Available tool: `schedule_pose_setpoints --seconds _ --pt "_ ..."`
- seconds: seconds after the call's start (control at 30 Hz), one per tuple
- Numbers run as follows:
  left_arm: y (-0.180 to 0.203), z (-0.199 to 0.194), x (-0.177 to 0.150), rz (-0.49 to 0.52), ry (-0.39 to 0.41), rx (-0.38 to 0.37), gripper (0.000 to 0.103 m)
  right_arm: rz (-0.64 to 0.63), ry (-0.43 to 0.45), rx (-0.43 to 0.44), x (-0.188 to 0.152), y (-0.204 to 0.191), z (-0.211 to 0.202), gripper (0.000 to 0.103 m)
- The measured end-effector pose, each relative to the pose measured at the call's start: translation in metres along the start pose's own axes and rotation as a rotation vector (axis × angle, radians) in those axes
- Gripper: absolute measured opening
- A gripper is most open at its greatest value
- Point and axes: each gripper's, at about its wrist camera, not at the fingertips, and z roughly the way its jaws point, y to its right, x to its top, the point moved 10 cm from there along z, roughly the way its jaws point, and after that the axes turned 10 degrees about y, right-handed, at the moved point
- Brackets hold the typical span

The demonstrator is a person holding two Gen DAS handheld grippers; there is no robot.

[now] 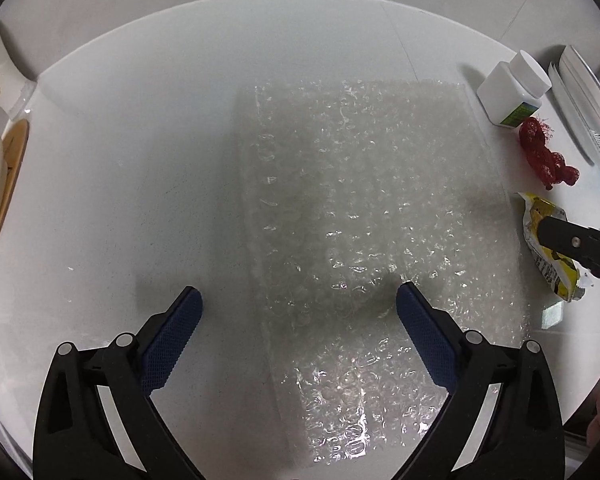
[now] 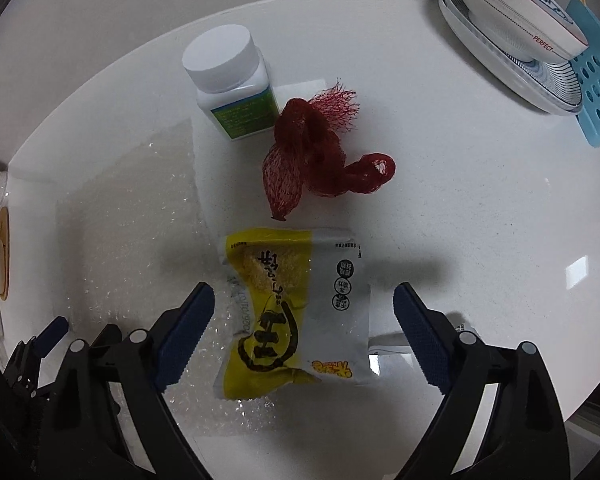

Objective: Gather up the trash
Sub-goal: 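Grasp the bubble wrap with the left tool while the right tool grasps the yellow snack bag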

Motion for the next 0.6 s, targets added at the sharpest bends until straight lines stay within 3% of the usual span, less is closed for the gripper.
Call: schedule_pose_setpoints --seconds 0.13,0.27,0.33,0.43,0.5,0.6 --pt "0.000 -0.004 -0.003 -0.014 -0.022 0.021 0.086 -0.006 -0.017 -0.024 -0.002 0.007 0.006 0.076" --pt "0.010 -0.011 -0.004 0.000 -0.039 0.013 0.062 -0.031 -0.014 -0.050 -0.004 0.014 0.006 0.063" --pt "0.013 -0.012 -0.005 0.004 -0.043 0.016 0.057 -0.036 -0.014 -0.067 -0.004 0.017 0.005 0.057" --pt "0.017 -0.015 -0.006 0.007 -0.038 0.018 0.049 -0.042 -0.009 -0.070 -0.005 0.022 0.003 0.044" --pt "0.022 -0.017 -0.009 0.017 -0.035 0.012 0.034 -0.043 -0.005 -0.070 -0.005 0.026 0.001 0.032" --pt "0.027 -0.020 -0.009 0.025 -0.021 0.011 0.025 -0.049 0.000 -0.065 -0.005 0.034 -0.002 0.020"
